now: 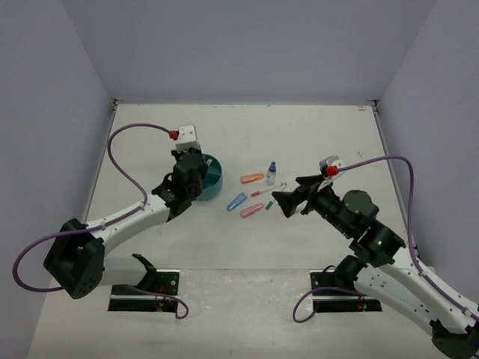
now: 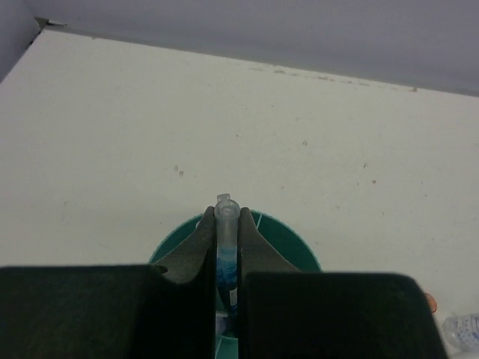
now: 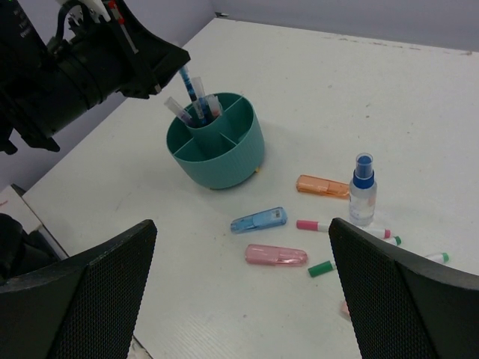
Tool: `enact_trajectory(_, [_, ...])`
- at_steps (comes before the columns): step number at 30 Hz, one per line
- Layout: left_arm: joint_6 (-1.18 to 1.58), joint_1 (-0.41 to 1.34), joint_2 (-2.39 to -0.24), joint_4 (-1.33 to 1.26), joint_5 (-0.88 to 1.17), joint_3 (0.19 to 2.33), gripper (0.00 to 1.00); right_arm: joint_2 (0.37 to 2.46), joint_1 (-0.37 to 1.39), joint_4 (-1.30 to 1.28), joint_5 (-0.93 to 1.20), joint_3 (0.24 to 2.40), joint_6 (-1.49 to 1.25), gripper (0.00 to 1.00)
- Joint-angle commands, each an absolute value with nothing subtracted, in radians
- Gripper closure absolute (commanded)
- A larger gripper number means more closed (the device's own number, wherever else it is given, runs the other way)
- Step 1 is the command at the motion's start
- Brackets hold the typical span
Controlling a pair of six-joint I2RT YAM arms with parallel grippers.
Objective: Sort the stationery into containers
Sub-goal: Place the pen in the storage box.
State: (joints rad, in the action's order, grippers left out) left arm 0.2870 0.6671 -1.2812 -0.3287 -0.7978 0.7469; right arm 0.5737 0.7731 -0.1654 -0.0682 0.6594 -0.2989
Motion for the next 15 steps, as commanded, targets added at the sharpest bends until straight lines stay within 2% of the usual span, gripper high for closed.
enact_trajectory(1, [0.368,0.659,-1.279,-0.441,-0.785,0.683,1.0,0.602,0.773,-0.147,-0.076,0.657,-0.3,0.01])
enact_trajectory(8, [0.428,0.66,-1.291,-0.465,-0.75,0.609,0.98,0.707,0.773,-0.189,-0.172,0.688,-0.345,0.01])
enact_trajectory(15, [0.445,0.66,-1.284,-0.438,-0.711,0.597,0.76,0.772,0.772,-0.218,-0.204,0.72,-0.375,0.01])
